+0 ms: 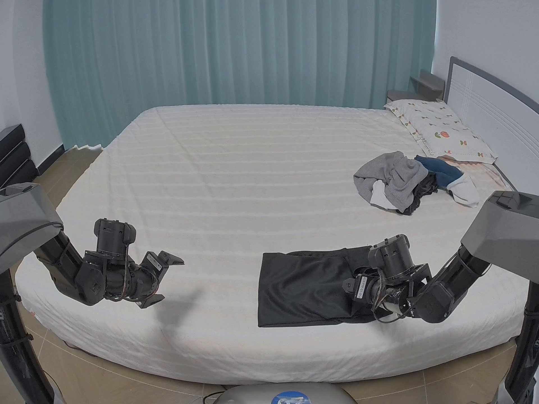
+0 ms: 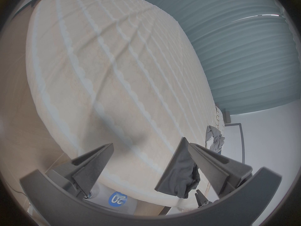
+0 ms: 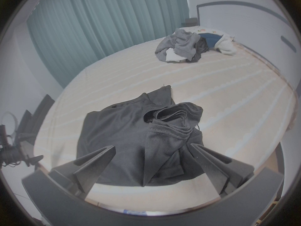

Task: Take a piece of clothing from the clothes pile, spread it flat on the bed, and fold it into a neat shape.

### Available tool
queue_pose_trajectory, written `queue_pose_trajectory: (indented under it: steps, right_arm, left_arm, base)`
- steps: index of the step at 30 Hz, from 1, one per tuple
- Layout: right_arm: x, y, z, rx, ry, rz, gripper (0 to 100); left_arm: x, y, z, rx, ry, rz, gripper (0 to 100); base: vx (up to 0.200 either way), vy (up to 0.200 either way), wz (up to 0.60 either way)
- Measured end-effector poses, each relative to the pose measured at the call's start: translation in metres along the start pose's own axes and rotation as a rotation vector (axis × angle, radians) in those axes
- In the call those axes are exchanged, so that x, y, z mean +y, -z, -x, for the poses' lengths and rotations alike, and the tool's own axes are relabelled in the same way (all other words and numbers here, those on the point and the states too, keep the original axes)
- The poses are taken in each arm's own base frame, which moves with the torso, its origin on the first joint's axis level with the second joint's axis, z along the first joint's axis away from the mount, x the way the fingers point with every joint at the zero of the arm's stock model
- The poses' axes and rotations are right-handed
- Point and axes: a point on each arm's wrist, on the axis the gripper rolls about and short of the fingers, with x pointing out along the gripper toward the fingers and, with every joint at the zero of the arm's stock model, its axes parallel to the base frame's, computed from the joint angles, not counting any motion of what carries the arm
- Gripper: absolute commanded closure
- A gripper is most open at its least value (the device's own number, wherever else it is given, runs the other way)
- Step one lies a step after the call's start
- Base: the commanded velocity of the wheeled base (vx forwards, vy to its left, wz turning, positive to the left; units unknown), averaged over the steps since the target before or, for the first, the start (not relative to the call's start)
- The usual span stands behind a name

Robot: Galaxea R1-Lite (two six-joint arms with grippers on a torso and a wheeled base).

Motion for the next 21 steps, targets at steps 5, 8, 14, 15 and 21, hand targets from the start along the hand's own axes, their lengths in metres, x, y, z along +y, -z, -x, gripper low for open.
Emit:
queue_pose_trajectory:
  steps: [5, 8, 14, 15, 21]
  right_arm:
    - [-0.007, 0.003, -0.014, 0.0, 0.077, 0.017, 0]
    - [-0.016, 0.001, -0.02, 0.004, 0.112, 0.015, 0]
    - [-0.036, 0.009, -0.02, 0.045, 0.168, 0.016, 0]
    - [-0.04, 0.011, -0.019, 0.055, 0.176, 0.017, 0]
    - [-0.064, 0.017, -0.005, 0.094, 0.211, 0.002, 0]
  left_arm:
    - [0.002, 0.002, -0.003, -0.013, 0.014, -0.01, 0]
    - [0.003, 0.003, -0.004, -0.012, 0.013, -0.012, 0]
    - [0.005, 0.003, -0.005, -0.01, 0.007, -0.011, 0]
    - [0.005, 0.003, -0.006, -0.01, 0.006, -0.011, 0]
    - [0.006, 0.003, -0.006, -0.008, 0.002, -0.01, 0]
  base:
    - [0.0, 0.0, 0.0]
    - [0.0, 0.0, 0.0]
    - [0.0, 0.0, 0.0]
    - [0.0, 0.0, 0.0]
    - [0.0, 0.0, 0.0]
